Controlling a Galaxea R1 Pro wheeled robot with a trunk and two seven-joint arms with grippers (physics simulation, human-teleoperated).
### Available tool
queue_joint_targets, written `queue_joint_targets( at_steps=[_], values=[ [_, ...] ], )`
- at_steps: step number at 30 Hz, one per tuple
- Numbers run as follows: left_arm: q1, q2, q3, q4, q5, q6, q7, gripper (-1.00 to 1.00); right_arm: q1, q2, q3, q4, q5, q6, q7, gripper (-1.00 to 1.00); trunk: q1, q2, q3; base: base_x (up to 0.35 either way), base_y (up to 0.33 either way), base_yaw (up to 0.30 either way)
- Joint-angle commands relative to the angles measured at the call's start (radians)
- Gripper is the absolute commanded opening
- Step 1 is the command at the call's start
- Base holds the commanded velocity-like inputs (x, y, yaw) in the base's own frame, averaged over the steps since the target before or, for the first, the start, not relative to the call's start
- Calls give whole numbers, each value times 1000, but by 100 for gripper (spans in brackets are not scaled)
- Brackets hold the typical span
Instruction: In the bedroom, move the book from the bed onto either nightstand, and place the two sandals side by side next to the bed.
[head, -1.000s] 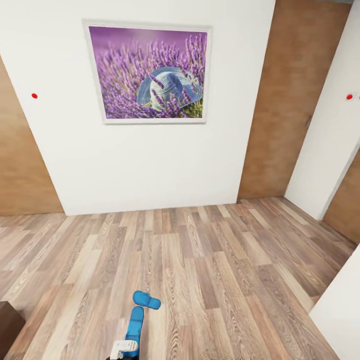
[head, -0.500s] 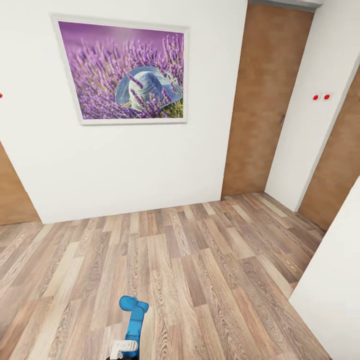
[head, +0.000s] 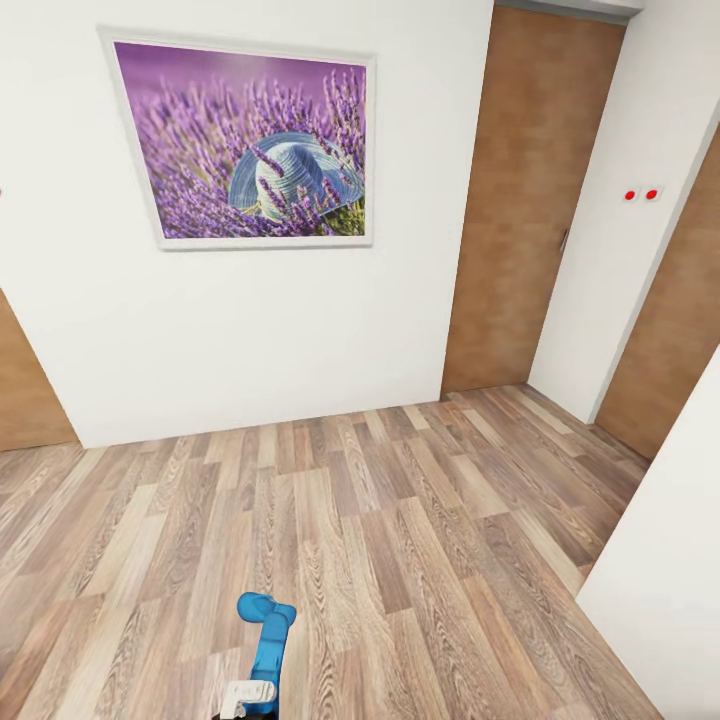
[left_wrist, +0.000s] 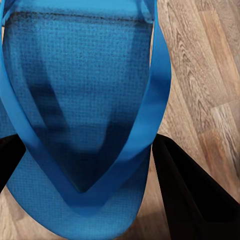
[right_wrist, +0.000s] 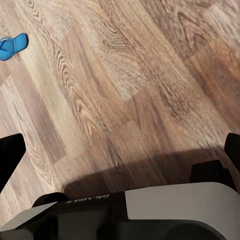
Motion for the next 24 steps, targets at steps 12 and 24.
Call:
queue_joint_targets(
  at_steps=[12, 24],
  values=[
    [-1, 0, 5, 1, 4, 0, -7, -100, -1, 0, -7, 0, -10, 8, 5, 100, 0, 0, -1, 0, 0, 0],
    [-1, 0, 5, 1, 4, 0, -7, -100, 0, 0, -6, 0, -10, 8, 6, 100, 0, 0, -1, 0, 0, -21]
  ],
)
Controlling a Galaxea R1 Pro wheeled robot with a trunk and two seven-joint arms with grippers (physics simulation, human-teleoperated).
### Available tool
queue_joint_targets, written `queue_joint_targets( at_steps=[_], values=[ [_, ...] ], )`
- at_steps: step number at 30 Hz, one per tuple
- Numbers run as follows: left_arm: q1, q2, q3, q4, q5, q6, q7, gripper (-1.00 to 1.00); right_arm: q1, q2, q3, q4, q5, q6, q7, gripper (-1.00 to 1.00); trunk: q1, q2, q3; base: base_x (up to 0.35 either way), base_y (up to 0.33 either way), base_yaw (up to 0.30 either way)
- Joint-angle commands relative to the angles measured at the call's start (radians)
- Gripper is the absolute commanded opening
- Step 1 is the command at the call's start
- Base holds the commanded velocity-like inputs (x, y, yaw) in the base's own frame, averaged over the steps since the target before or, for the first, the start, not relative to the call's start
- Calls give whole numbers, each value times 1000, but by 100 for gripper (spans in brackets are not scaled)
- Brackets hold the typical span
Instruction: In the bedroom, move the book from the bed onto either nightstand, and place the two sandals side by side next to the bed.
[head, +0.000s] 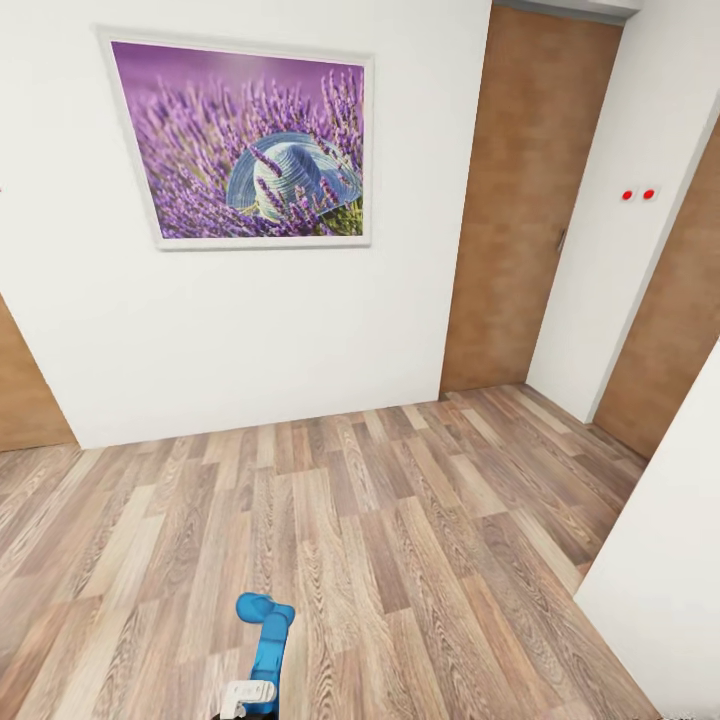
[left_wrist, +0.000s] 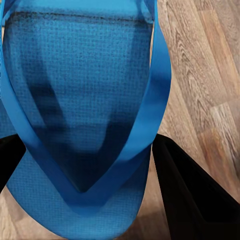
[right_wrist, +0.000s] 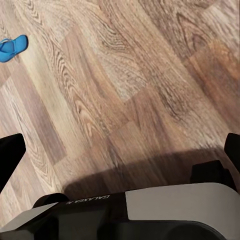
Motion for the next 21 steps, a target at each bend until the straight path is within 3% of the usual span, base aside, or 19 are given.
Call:
queue_joint_targets(
  at_steps=[1, 10, 21],
  values=[
    [-1, 0, 5, 1, 4, 0, -8, -100, -1, 0, -4, 0, -8, 8, 5, 100, 0, 0, -1, 0, 0, -102],
    [-1, 0, 5, 1, 4, 0, -7, -100, -1, 0, -3, 0, -8, 8, 5, 100, 0, 0, -1, 0, 0, -155],
    [-1, 0, 5, 1, 4, 0, -7, -100, -1, 0, -3, 0, -8, 8, 5, 100, 0, 0, -1, 21, 0, -26]
  ],
)
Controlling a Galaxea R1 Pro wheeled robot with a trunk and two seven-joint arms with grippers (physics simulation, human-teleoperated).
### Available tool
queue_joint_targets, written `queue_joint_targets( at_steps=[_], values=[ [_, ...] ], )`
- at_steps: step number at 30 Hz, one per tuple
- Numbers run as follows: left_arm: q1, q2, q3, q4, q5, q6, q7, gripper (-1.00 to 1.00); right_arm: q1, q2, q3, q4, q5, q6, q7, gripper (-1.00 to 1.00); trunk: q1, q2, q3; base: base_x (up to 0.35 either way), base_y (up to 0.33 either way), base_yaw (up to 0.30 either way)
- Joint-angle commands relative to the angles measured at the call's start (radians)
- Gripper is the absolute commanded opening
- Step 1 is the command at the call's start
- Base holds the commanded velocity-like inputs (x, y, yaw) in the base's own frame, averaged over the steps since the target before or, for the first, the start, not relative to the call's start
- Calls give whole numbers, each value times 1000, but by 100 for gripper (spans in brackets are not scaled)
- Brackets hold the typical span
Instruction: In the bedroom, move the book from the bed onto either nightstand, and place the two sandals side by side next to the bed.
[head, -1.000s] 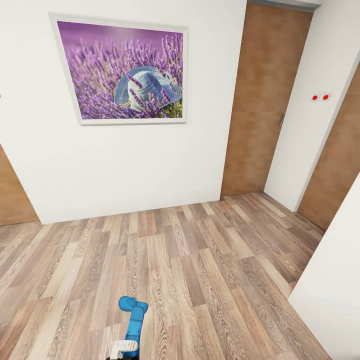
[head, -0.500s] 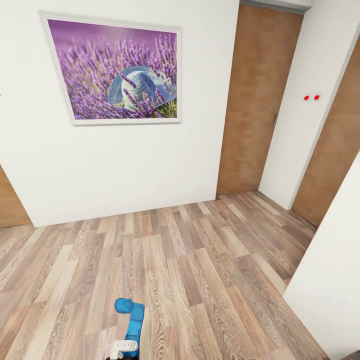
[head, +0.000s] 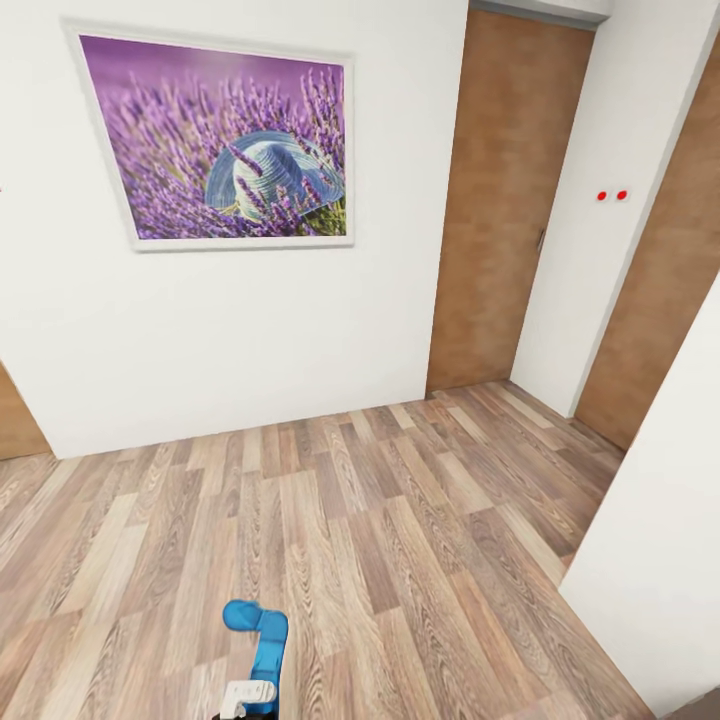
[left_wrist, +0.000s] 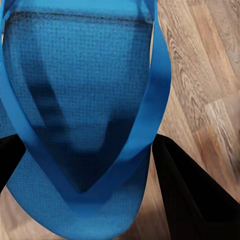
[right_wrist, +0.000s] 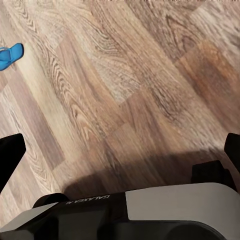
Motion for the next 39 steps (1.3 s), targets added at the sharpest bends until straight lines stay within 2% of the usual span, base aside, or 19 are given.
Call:
queue_joint_targets(
  at_steps=[1, 9, 19, 34, 39],
  values=[
    [-1, 0, 5, 1, 4, 0, -7, -100, 0, 0, -3, 0, -9, 8, 5, 100, 0, 0, -1, 190, 0, -3],
    [-1, 0, 5, 1, 4, 1, -7, -100, 0, 1, -2, 0, -9, 8, 5, 100, 0, 0, -1, 234, 0, -1],
    [-1, 0, 5, 1, 4, 1, -7, -100, 0, 1, -2, 0, -9, 8, 5, 100, 0, 0, -1, 87, -9, 0],
    [-1, 0, 5, 1, 4, 1, -6, -100, 0, 2, -1, 1, -8, 8, 4, 100, 0, 0, -1, 272, -142, 0],
    [-1, 0, 5, 1, 4, 0, -6, -100, -1, 2, -1, 0, -8, 8, 4, 100, 0, 0, -1, 114, -55, 0]
  ],
)
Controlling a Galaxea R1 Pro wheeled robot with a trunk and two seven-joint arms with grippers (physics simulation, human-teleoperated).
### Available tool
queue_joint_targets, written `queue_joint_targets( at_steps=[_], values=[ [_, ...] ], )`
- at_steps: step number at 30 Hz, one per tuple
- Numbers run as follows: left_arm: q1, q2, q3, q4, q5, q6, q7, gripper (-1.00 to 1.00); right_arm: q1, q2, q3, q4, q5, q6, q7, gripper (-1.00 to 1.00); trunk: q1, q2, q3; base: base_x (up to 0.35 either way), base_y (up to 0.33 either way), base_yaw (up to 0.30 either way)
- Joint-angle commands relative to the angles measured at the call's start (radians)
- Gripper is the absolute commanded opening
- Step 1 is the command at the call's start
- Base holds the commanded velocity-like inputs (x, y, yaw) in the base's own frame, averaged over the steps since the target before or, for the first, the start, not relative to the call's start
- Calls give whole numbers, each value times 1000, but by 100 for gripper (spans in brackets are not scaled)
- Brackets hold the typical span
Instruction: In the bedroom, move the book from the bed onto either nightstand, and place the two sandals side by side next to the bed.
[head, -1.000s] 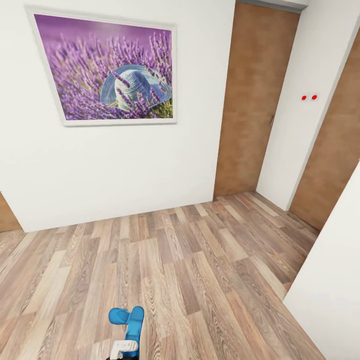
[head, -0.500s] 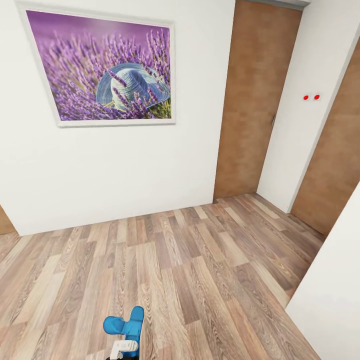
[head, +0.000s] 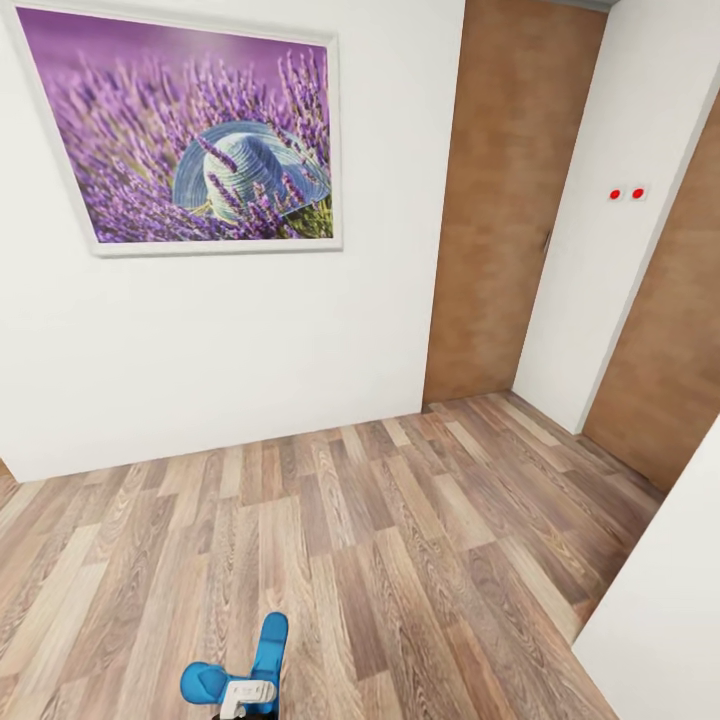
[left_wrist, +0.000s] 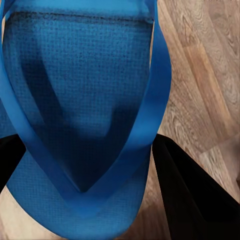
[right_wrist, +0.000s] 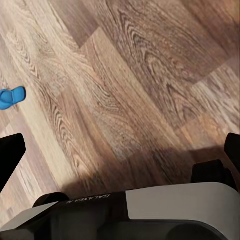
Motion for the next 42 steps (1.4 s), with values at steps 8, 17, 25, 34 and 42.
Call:
queue_joint_targets(
  at_steps=[8, 17, 25, 34, 42],
  values=[
    [-1, 0, 5, 1, 4, 0, -7, -100, 0, 0, -3, 0, -8, 8, 6, 100, 0, 0, -1, 101, -7, 0],
    [-1, 0, 5, 1, 4, 0, -7, -100, 0, 0, -3, 0, -9, 8, 6, 100, 0, 0, -1, 295, 0, 0],
    [-1, 0, 5, 1, 4, 0, -7, -100, 0, 0, -3, 0, -9, 8, 6, 100, 0, 0, -1, 235, 0, -76],
    [-1, 0, 5, 1, 4, 0, -7, -100, 0, 0, -3, 0, -9, 8, 6, 100, 0, 0, -1, 16, 0, -253],
    [-1, 0, 5, 1, 4, -1, -7, -100, 0, 0, -3, 0, -9, 8, 6, 100, 0, 0, -1, 1, 0, -116]
  ],
)
